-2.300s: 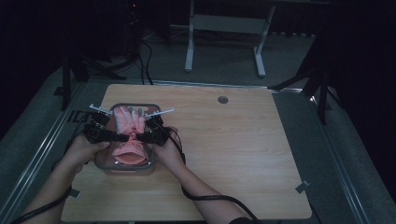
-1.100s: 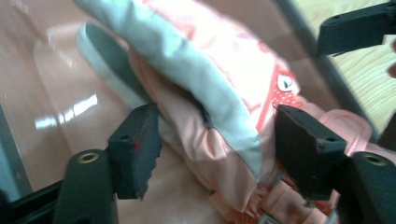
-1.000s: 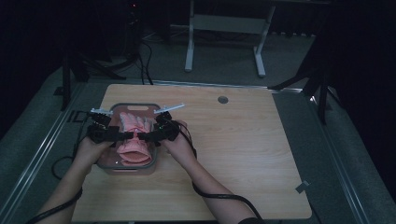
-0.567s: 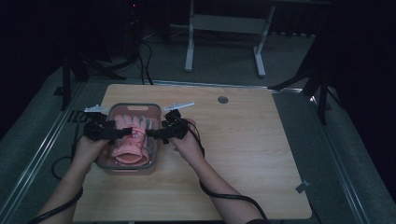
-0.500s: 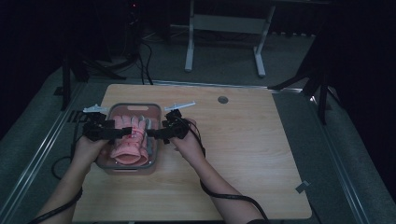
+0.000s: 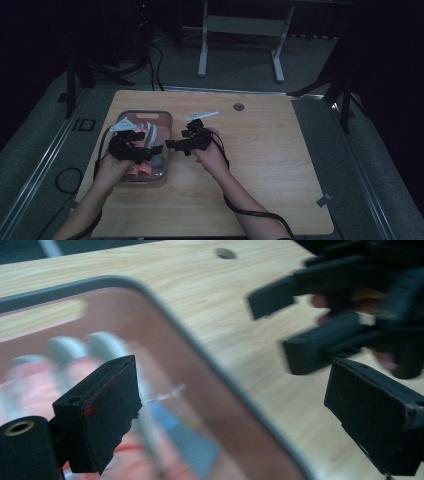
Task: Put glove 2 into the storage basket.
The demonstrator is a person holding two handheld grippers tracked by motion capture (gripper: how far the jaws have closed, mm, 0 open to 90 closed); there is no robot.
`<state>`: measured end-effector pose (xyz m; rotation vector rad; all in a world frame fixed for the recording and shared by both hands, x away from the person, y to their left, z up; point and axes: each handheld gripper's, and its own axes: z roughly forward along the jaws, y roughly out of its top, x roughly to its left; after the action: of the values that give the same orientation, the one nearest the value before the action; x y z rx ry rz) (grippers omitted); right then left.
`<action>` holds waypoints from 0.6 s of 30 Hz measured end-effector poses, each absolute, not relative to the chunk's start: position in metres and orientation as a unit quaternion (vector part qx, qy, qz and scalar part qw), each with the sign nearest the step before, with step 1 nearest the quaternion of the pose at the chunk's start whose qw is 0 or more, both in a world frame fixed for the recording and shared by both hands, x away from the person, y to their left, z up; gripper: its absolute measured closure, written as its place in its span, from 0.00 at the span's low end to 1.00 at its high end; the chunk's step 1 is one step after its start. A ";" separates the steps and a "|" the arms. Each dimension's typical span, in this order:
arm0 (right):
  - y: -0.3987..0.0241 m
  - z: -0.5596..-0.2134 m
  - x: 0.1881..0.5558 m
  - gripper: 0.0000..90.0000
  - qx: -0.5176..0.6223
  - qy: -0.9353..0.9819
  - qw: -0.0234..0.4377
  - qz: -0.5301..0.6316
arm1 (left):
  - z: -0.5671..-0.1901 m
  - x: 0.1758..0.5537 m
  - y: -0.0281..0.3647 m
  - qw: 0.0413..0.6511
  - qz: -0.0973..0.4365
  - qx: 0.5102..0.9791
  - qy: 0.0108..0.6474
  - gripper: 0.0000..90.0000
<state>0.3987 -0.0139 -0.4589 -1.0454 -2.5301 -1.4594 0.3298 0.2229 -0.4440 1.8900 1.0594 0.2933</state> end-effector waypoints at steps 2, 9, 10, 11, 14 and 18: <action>-0.021 -0.459 0.399 0.20 -0.339 -0.814 0.016 -0.471 | -0.442 0.324 0.205 0.462 0.121 0.776 0.411 0.09; -0.045 -0.459 0.392 0.20 -0.337 -0.820 0.001 -0.462 | -0.444 0.314 0.164 0.474 0.099 0.793 0.370 0.09; -0.049 -0.460 0.392 0.20 -0.337 -0.821 -0.001 -0.461 | -0.444 0.312 0.158 0.475 0.096 0.796 0.364 0.09; -0.053 -0.461 0.390 0.20 -0.338 -0.821 -0.003 -0.460 | -0.444 0.312 0.158 0.475 0.096 0.796 0.364 0.09; -0.064 -0.465 0.388 0.20 -0.340 -0.823 -0.007 -0.455 | -0.447 0.308 0.142 0.479 0.088 0.801 0.348 0.09; -0.078 -0.473 0.385 0.19 -0.345 -0.822 -0.008 -0.452 | -0.452 0.304 0.127 0.477 0.080 0.809 0.335 0.09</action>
<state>0.3852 -0.0777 -0.4731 -1.0897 -2.5962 -1.4272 0.3038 0.1269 -0.4523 1.9749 0.8175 0.1952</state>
